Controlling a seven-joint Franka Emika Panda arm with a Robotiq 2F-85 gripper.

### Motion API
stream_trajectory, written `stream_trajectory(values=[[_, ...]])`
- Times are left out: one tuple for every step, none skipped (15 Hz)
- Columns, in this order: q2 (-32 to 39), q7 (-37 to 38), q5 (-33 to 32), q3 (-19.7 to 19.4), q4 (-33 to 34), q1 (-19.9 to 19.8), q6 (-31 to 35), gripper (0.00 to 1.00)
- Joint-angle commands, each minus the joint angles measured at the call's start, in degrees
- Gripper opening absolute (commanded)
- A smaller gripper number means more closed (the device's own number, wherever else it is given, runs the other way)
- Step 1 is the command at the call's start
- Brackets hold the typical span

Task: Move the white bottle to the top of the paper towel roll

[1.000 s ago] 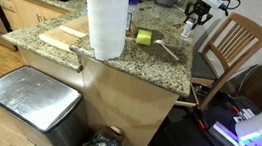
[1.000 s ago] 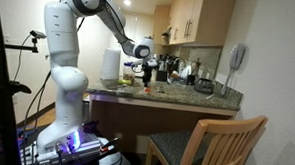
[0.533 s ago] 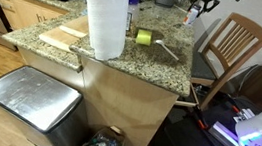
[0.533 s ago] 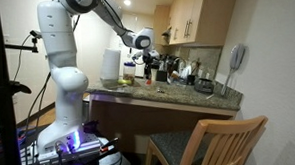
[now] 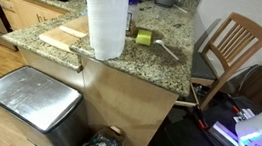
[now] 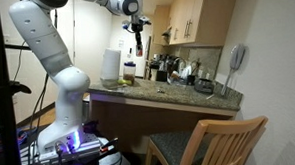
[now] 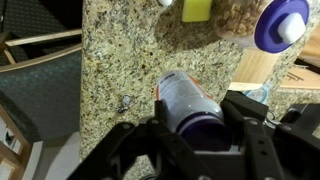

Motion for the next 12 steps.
stream_trajectory(values=[[-0.67,-0.71,0.81,1.25,0.20,-1.45,-0.55,0.53],[-0.76,-0.95,0.82,1.23,0.18,-1.46,-0.58,0.28],[0.45,-2.02,0.93,1.45,0.81,-0.92,-1.25,0.28],[0.98,-2.79,0.84,2.10,1.76,-0.31,-1.28,0.28],[1.94,-3.59,0.68,3.41,4.25,0.60,-1.10,0.28],[2.63,-4.36,0.61,4.76,6.84,1.39,-1.56,0.28],[3.90,-4.57,-0.56,6.84,10.56,1.97,-2.56,0.28],[5.02,-4.99,-1.29,8.47,13.37,2.42,-2.48,0.28],[6.58,-5.38,-1.58,10.17,16.73,3.25,-2.69,0.28],[8.40,-5.67,-1.75,11.95,20.01,4.09,-2.65,0.28],[10.54,-5.85,-1.92,13.89,23.33,5.03,-2.65,0.28],[12.85,-6.22,-2.28,15.59,26.84,5.93,-2.78,0.28]])
